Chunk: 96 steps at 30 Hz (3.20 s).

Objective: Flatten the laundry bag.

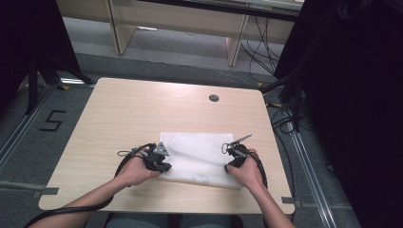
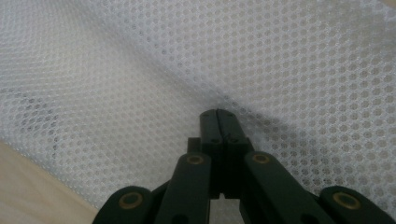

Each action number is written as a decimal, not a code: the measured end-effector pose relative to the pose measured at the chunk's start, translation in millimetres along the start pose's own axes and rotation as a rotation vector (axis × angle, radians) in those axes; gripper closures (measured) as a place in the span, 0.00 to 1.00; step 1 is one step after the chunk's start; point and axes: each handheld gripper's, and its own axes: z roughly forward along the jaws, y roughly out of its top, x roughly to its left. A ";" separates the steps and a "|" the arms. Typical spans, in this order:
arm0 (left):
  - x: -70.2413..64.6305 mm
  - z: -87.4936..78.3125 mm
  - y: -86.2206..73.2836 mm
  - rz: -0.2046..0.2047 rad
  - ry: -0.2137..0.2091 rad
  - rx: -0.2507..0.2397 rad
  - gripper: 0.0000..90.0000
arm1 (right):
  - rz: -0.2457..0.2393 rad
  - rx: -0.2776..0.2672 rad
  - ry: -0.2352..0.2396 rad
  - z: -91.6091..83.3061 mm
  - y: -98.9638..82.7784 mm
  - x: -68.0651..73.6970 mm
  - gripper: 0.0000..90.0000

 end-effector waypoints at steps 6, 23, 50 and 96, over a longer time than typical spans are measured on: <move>8.0 -3.2 -2.1 -0.014 0.042 0.009 0.99 | -0.010 -0.016 -0.015 7.3 18.9 4.0 1.00; 19.7 -20.9 0.0 -0.088 0.164 -0.113 0.92 | -0.161 -0.135 -0.012 5.8 71.3 25.7 0.80; -8.0 9.0 1.0 0.023 0.048 -0.088 0.83 | -0.368 -0.123 0.007 46.8 115.3 29.0 0.78; -21.6 17.6 19.8 0.061 0.042 -0.093 0.92 | -0.493 -0.194 0.051 -32.1 104.1 87.8 1.00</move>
